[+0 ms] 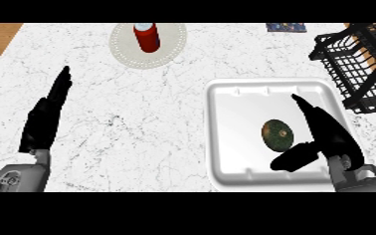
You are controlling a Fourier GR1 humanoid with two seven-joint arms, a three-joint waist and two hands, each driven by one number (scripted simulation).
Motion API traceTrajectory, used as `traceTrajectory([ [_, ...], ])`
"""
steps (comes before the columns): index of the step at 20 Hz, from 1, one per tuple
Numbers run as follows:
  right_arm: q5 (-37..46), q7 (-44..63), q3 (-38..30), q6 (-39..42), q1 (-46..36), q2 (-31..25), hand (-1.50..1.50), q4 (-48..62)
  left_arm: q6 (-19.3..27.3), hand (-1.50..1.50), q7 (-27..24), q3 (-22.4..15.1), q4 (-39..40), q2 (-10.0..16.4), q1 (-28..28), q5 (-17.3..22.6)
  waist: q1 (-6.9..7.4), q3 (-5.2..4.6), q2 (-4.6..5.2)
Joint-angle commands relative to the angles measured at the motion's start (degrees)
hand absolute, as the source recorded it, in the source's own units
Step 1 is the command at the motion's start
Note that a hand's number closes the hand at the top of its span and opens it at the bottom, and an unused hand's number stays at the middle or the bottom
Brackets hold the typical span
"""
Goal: Pick the squash from the tray and place it in the tiered basket
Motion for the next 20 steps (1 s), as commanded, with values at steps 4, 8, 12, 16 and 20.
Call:
traceTrajectory([
  [4,1.1,1.6,-2.8,3.9,4.0,0.0,-1.5,-0.6,1.0,0.0,-0.4,0.9,4.8,-2.3,-3.5,-2.5,-0.54,0.0,0.04],
  [8,4.0,2.1,-1.6,4.4,-0.4,5.6,-1.5,5.4,0.0,0.0,1.1,1.1,0.2,-2.9,-0.9,-2.7,-0.02,0.01,0.02],
  [12,4.1,2.2,-2.7,6.0,-1.0,8.0,-1.5,5.9,-2.5,0.0,0.0,3.2,2.3,-2.4,-2.6,-1.4,-0.17,0.0,0.02],
  [16,6.2,-5.4,-4.2,4.4,-4.2,11.4,-1.5,18.3,-2.2,0.0,-0.7,2.5,1.4,-2.9,-1.6,-3.9,0.07,0.02,0.09],
  [20,3.0,-7.2,-6.8,8.9,-4.3,11.0,1.5,20.5,-3.0,0.0,1.7,3.5,0.1,-2.7,-1.6,-3.5,0.11,0.03,0.07],
])
